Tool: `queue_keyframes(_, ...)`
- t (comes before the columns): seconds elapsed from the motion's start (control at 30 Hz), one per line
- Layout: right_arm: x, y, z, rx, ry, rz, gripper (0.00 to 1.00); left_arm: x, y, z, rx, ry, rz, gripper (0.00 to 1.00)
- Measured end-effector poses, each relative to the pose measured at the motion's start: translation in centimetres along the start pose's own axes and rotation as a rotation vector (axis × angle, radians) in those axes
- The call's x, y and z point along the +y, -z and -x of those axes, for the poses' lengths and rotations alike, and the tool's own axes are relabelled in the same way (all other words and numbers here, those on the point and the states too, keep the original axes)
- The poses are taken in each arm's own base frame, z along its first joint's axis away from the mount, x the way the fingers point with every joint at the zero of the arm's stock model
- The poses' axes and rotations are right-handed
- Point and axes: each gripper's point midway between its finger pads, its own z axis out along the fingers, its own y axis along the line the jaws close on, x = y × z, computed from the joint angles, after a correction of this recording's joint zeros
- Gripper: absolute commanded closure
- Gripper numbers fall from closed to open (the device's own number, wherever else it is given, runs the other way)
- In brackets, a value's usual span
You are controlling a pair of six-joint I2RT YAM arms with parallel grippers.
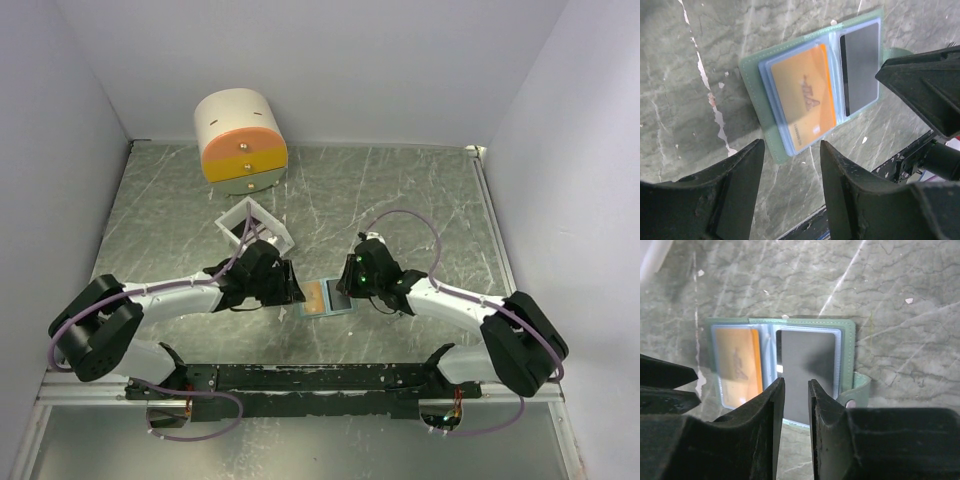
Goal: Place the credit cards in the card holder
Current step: Insert the credit card into the card holder.
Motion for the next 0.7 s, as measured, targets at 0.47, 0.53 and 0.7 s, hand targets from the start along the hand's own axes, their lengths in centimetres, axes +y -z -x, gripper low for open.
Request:
queue_keyframes(0.47, -1.2, -1.2, -1.5, 0.017, -0.008, -0.017, 0.77, -1.9, -0.1, 2.0, -0.063, 0.006, -0.135, 0.37)
queue_keyframes(0.53, -1.1, -1.2, -1.4, 0.012, -0.011, -0.012, 0.77, -2.1, -0.2, 2.0, -0.064, 0.004, -0.146, 0.37)
queue_keyframes(0.7, -1.1, -1.2, -1.5, 0.002, -0.021, 0.000, 0.78, -2.1, -0.6, 2.0, -0.059, 0.005, -0.161, 0.37)
